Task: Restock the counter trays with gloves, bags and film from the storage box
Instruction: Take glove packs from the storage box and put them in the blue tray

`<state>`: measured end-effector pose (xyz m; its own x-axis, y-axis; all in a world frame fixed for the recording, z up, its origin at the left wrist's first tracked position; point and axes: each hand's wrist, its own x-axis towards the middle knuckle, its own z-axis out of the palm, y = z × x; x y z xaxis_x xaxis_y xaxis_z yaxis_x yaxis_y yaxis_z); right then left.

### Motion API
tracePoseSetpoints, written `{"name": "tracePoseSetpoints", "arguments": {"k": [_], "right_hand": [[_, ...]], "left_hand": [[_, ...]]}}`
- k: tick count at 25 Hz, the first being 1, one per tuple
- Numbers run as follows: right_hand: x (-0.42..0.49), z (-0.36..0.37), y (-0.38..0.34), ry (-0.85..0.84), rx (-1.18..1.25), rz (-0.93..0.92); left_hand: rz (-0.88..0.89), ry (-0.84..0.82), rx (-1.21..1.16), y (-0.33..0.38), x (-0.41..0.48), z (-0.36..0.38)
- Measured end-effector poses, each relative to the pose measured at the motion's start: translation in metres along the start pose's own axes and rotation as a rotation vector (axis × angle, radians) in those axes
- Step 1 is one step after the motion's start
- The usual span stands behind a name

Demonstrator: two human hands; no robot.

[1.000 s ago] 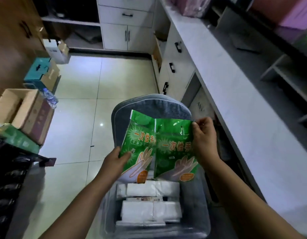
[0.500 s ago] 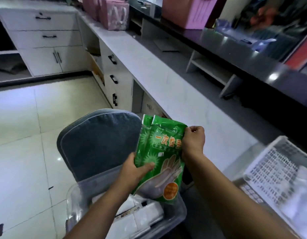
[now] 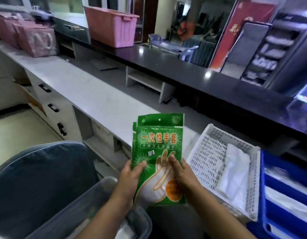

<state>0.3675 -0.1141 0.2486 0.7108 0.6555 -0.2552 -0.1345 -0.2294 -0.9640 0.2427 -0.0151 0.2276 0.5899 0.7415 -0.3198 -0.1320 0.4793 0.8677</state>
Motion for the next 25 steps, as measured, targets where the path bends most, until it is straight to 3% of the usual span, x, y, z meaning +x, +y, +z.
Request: {"name": "tracePoseSetpoints", "arguments": {"k": [3, 11, 13, 16, 21, 23, 25], "right_hand": [[-0.013, -0.061, -0.01, 0.047, 0.028, -0.068], [-0.074, -0.268, -0.01, -0.046, 0.138, 0.008], [-0.087, -0.313, -0.008, -0.016, 0.114, -0.032], [-0.104, -0.373, -0.004, -0.053, 0.005, -0.065], [-0.11, -0.441, -0.005, 0.029, -0.172, -0.055], [-0.108, -0.468, -0.005, 0.107, -0.233, -0.061], [-0.106, -0.496, -0.005, 0.289, -0.315, -0.063]], "left_hand": [[-0.079, -0.204, -0.028, -0.016, -0.012, 0.063], [-0.036, -0.332, 0.104, -0.064, -0.076, 0.239], [0.006, -0.337, 0.135, -0.07, -0.083, 0.279], [0.007, -0.325, 0.0, -0.076, -0.086, 0.338], [-0.043, -0.198, -0.046, -0.1, -0.083, 0.408], [0.084, -0.159, 0.077, -0.111, -0.069, 0.425], [0.307, -0.133, 0.432, -0.125, -0.05, 0.435]]}}
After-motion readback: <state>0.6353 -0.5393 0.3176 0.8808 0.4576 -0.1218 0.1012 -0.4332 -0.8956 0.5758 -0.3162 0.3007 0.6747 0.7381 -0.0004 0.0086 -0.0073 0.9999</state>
